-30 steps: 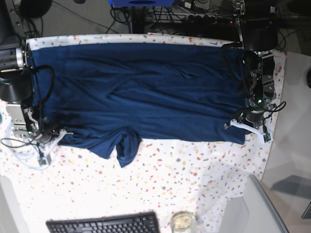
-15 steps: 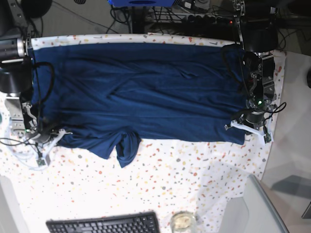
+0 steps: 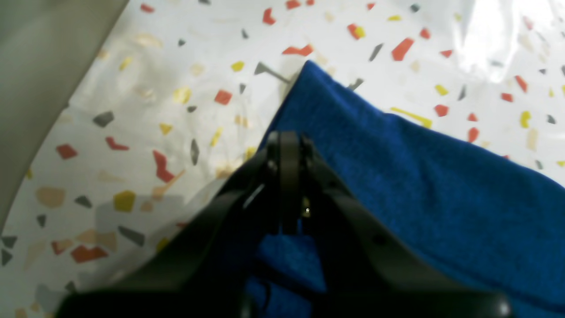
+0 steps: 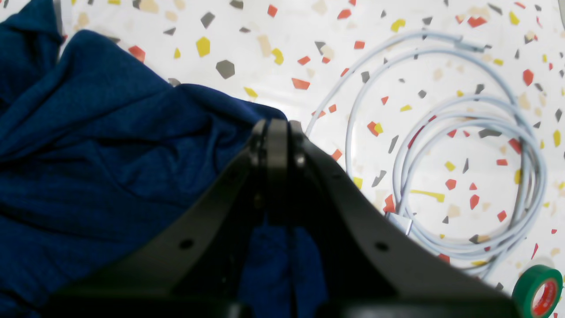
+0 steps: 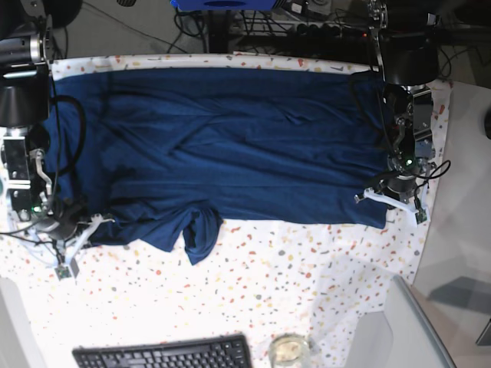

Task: Layout the t-shirt on the table in an organized manner, then fold the t-shirt properly
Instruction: 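Lift the hem edge with both grippers and fold it toward the collar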

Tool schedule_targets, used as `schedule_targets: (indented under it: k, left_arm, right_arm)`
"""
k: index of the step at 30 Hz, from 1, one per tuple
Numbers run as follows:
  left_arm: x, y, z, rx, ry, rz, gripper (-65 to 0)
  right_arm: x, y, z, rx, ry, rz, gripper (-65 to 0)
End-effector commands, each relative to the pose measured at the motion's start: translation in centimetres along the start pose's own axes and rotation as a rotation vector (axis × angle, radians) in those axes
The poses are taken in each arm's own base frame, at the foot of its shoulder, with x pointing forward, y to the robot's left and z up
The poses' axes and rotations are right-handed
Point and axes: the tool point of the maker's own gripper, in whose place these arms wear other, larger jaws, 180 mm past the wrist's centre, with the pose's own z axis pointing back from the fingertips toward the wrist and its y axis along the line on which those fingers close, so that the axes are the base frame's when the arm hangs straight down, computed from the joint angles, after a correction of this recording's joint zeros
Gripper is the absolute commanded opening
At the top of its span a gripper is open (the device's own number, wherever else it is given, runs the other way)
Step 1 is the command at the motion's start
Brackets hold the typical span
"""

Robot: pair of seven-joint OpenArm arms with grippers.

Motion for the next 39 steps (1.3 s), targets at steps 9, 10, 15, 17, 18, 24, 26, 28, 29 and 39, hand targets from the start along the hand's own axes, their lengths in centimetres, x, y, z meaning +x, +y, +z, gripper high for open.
schedule_targets:
  k: [9,10,15,17,18,24,26,28,29,39]
  left_arm:
    - [3.8,-1.6,-2.6,-0.014,0.018,0.038,-58.9]
    - [4.2,-1.4,-2.9,-0.007,0.018,0.038,-51.2]
    - [4.5,-1.0,-4.4,0.011,0.066,0.06,-25.2]
    - [4.3,-1.5,-4.9,-0.021,0.091,0.057,-25.0]
    - [4.3,-1.7,-5.1,-0.039,0.101,0.053,-25.0]
    - [3.3,-2.6,-6.1,-0.076,0.101,0.066,-32.7]
    - [2.3,-2.9,-6.3,-0.077,0.121,0.037,-35.9]
    - [1.8,-3.1,-6.3,-0.082,0.116,0.0,-39.3]
    - [1.7,-3.1,-6.3,-0.081,0.111,-0.011,-41.3]
    - [4.7,-4.5,-6.5,-0.108,0.046,-0.03,-65.0]
  right_arm:
    - [2.3,-0.4,1.1,-0.009,-0.081,0.019,-64.8]
    - [2.2,-0.3,1.1,-0.009,-0.079,0.02,-64.8]
    - [2.1,-0.3,1.1,-0.008,-0.079,0.02,-64.8]
    - [2.1,-0.3,1.1,-0.008,-0.079,0.02,-64.8]
    - [2.1,-0.3,1.1,-0.008,-0.078,0.02,-65.0]
    - [1.5,-0.1,1.1,-0.004,-0.068,0.017,-65.0]
    - [1.5,-0.1,1.1,-0.005,-0.068,0.016,-65.0]
    - [1.5,-0.2,1.1,-0.006,-0.068,0.017,-65.0]
    - [1.5,-0.2,1.1,-0.006,-0.068,0.017,-65.0]
    - [1.4,-0.2,1.0,-0.007,-0.069,0.017,-65.0]
